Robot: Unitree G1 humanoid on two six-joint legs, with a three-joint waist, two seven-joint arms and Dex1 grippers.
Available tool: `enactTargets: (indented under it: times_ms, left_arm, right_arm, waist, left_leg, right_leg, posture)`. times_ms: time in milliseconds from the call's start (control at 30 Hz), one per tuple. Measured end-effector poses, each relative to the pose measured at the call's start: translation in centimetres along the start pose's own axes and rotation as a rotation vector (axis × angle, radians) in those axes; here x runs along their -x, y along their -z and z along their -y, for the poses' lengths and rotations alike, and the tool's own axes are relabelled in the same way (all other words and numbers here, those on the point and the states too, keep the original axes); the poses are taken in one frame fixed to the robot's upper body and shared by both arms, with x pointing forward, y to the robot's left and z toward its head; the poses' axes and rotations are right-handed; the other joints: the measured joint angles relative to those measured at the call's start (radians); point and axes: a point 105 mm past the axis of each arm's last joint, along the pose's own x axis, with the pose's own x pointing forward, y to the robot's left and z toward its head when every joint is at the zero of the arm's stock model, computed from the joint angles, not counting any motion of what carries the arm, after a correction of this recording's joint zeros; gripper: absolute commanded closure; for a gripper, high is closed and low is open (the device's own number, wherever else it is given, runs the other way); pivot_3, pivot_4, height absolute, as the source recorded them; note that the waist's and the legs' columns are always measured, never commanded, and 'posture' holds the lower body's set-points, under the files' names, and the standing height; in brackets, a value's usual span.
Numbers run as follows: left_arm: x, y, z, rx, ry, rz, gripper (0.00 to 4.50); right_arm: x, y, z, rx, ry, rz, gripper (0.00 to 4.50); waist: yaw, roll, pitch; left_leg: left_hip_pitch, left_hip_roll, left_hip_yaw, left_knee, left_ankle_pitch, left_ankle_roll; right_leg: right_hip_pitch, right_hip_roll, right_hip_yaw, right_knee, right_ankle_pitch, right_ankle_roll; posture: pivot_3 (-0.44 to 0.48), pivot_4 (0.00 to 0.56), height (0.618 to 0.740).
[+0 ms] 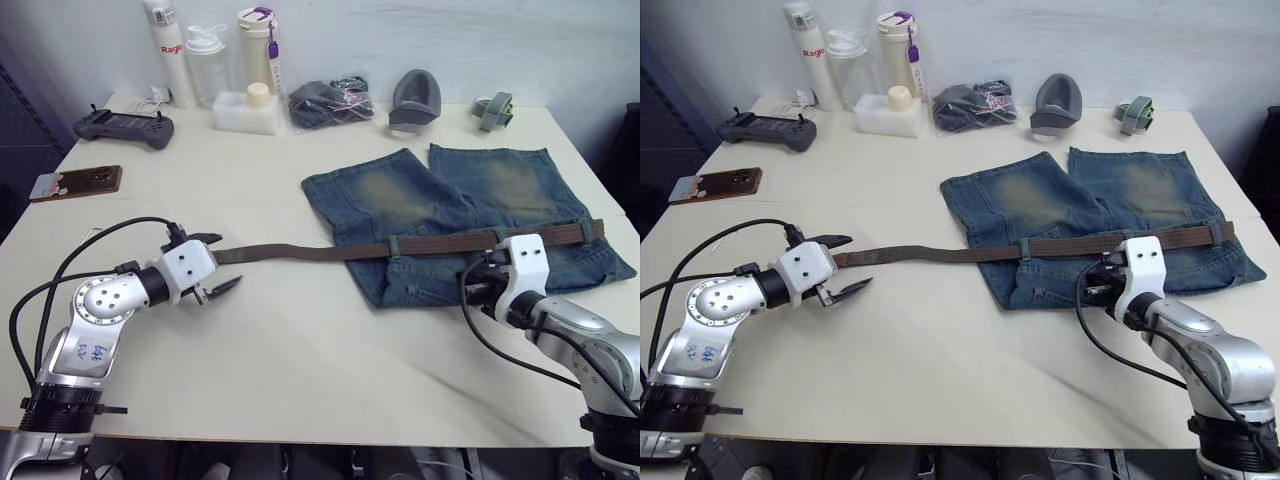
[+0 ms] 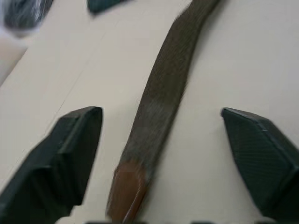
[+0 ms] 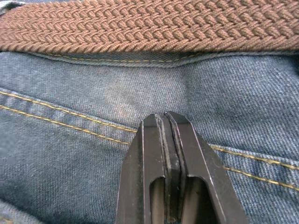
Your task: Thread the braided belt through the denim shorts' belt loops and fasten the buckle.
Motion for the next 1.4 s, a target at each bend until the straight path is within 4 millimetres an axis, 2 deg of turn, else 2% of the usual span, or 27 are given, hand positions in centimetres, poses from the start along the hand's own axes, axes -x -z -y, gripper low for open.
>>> enactTargets:
  times_ms: [67,200,300,367,467,533,667,767,800,833,867,900,933,1033,1133,1233,1300,1400]
  left_arm:
    - [-0.9,-2.2,-0.1,0.015,0.039,0.107,0.00]
    - [-4.2,-6.0,0.7,0.131,0.164,0.281,0.00]
    - [-7.4,-8.2,2.6,0.176,0.324,0.342,0.00]
    - [-9.2,-9.3,4.0,0.199,0.435,0.370,0.00]
    - [-12.1,-11.2,6.6,0.206,0.597,0.394,0.00]
    - [-14.0,-12.2,8.4,0.192,0.663,0.389,0.00]
    - [-16.9,-13.4,11.5,0.184,0.719,0.376,0.00]
    - [-19.1,-13.2,12.9,0.127,0.683,0.304,0.00]
    - [-19.8,-12.6,13.3,0.101,0.657,0.260,0.51]
    - [-20.2,-11.8,13.8,0.075,0.647,0.216,0.72]
    - [-20.5,-11.0,14.1,0.057,0.643,0.177,1.16]
    - [-20.5,-10.5,14.1,0.040,0.634,0.162,1.78]
    - [-20.6,-10.6,14.1,0.020,0.628,0.159,2.04]
    - [-20.2,-10.0,13.3,-0.016,0.615,0.144,3.24]
    - [-18.3,-8.3,10.1,-0.021,0.572,0.099,4.48]
    - [-14.8,-5.3,5.6,0.045,0.472,0.020,4.48]
    - [-12.3,-3.2,3.4,0.130,0.401,-0.030,4.48]
    - [-9.1,-1.4,1.5,0.267,0.307,-0.056,4.48]
  right_arm:
    - [0.4,0.0,-1.2,-0.002,-0.067,-0.001,2.19]
    - [2.2,-0.5,-2.4,0.041,-0.138,-0.004,0.14]
    - [4.2,-1.7,-3.5,0.176,-0.181,-0.012,0.06]
    - [5.0,-1.8,-3.9,0.260,-0.185,-0.040,0.06]
    - [6.4,-0.9,-3.4,0.335,-0.155,-0.131,0.06]
    - [7.5,-1.1,-3.1,0.374,-0.134,-0.154,0.06]
    - [9.8,-1.7,-1.8,0.402,-0.054,-0.176,0.06]
    - [11.2,-1.9,-1.3,0.410,-0.010,-0.192,0.06]
    - [11.7,-2.0,-1.2,0.412,0.004,-0.192,0.00]
    - [12.1,-2.4,-1.0,0.419,0.020,-0.186,0.00]
    - [12.4,-2.8,-0.9,0.430,0.035,-0.180,0.00]
    - [12.6,-3.3,-0.8,0.445,0.047,-0.174,0.00]
    - [12.7,-3.6,-0.8,0.452,0.053,-0.163,0.00]
    - [12.6,-4.1,-1.0,0.471,0.048,-0.148,0.00]
    - [11.8,-4.4,-1.5,0.492,0.010,-0.137,0.00]
    - [10.5,-4.4,-1.9,0.499,-0.042,-0.132,0.00]
    - [9.6,-4.6,-2.1,0.500,-0.074,-0.126,0.00]
    - [8.6,-4.8,-2.3,0.518,-0.107,-0.131,0.00]
  waist:
    - [0.002,0.003,0.002]
    - [0.017,0.007,0.004]
    - [0.027,0.007,0.004]
    - [0.028,0.006,0.004]
    - [0.031,0.007,0.005]
    - [0.033,0.006,0.005]
    - [0.030,0.006,0.005]
    - [0.030,0.005,0.005]
    - [0.029,0.005,0.005]
    - [0.027,0.005,0.005]
    - [0.025,0.005,0.006]
    - [0.026,0.005,0.006]
    - [0.028,0.005,0.006]
    - [0.026,0.005,0.006]
    - [0.016,0.005,0.007]
    - [0.005,0.005,0.007]
    - [-0.001,0.006,0.008]
    - [0.002,0.006,0.008]
  left_leg:
    - [0.000,0.000,0.000,0.000,0.000,0.000]
    - [-0.002,-0.001,0.000,0.001,0.000,0.001]
    - [-0.003,-0.002,0.000,0.001,0.000,0.002]
    - [-0.003,-0.002,-0.001,0.000,0.000,0.003]
    - [-0.004,-0.002,-0.001,0.001,0.000,0.003]
    - [-0.005,-0.002,-0.002,0.001,0.000,0.003]
    - [-0.004,-0.002,-0.002,0.000,0.000,0.003]
    - [-0.004,-0.002,-0.002,0.000,0.000,0.004]
    - [-0.004,-0.002,-0.002,0.000,0.000,0.004]
    - [-0.004,-0.002,-0.002,-0.001,0.000,0.004]
    - [-0.003,-0.002,-0.002,-0.001,0.000,0.004]
    - [-0.003,-0.002,-0.003,-0.001,0.000,0.004]
    - [-0.003,-0.002,-0.003,-0.001,0.000,0.003]
    - [-0.003,-0.002,-0.003,-0.001,0.000,0.003]
    - [-0.001,-0.001,-0.003,-0.002,0.001,0.002]
    - [0.001,-0.001,-0.003,-0.005,0.002,-0.001]
    - [0.001,-0.001,-0.003,-0.008,0.004,-0.002]
    - [0.001,-0.001,-0.003,-0.009,0.004,-0.003]
  right_leg:
    - [0.000,0.000,0.000,0.000,0.000,0.000]
    - [0.000,0.000,0.000,-0.001,0.001,0.001]
    - [0.000,0.001,-0.002,-0.003,0.001,0.002]
    - [0.001,0.001,-0.002,-0.003,0.001,0.002]
    - [0.001,0.001,-0.002,-0.004,0.001,0.003]
    - [0.001,0.001,-0.002,-0.005,0.001,0.003]
    - [0.001,0.001,-0.002,-0.005,0.001,0.003]
    - [0.001,0.002,-0.002,-0.005,0.001,0.003]
    - [0.001,0.002,-0.002,-0.005,0.001,0.003]
    - [0.001,0.002,-0.002,-0.005,0.001,0.003]
    - [0.001,0.002,-0.002,-0.005,0.001,0.003]
    - [0.001,0.002,-0.002,-0.005,0.001,0.003]
    - [0.001,0.002,-0.002,-0.005,0.001,0.003]
    - [0.002,0.002,-0.002,-0.005,0.001,0.003]
    - [0.002,0.002,-0.001,-0.004,0.001,0.002]
    - [0.002,0.002,-0.001,-0.004,0.000,0.000]
    - [0.001,0.002,-0.001,-0.004,0.000,0.000]
    - [0.001,0.001,-0.002,-0.004,0.000,0.000]
  posture:
    - [0.000,0.150,0.656]
    - [0.000,0.150,0.656]
    - [0.000,0.150,0.656]
    - [0.000,0.150,0.656]
    - [0.000,0.150,0.656]
    - [0.000,0.150,0.656]
    - [0.000,0.150,0.656]
    - [0.000,0.150,0.656]
    - [0.000,0.150,0.656]
    - [0.000,0.150,0.656]
    - [0.000,0.150,0.656]
    - [0.000,0.150,0.656]
    - [0.000,0.150,0.656]
    - [0.000,0.150,0.656]
    - [0.000,0.150,0.656]
    - [0.000,0.150,0.656]
    - [0.000,0.150,0.656]
    - [0.000,0.150,0.656]
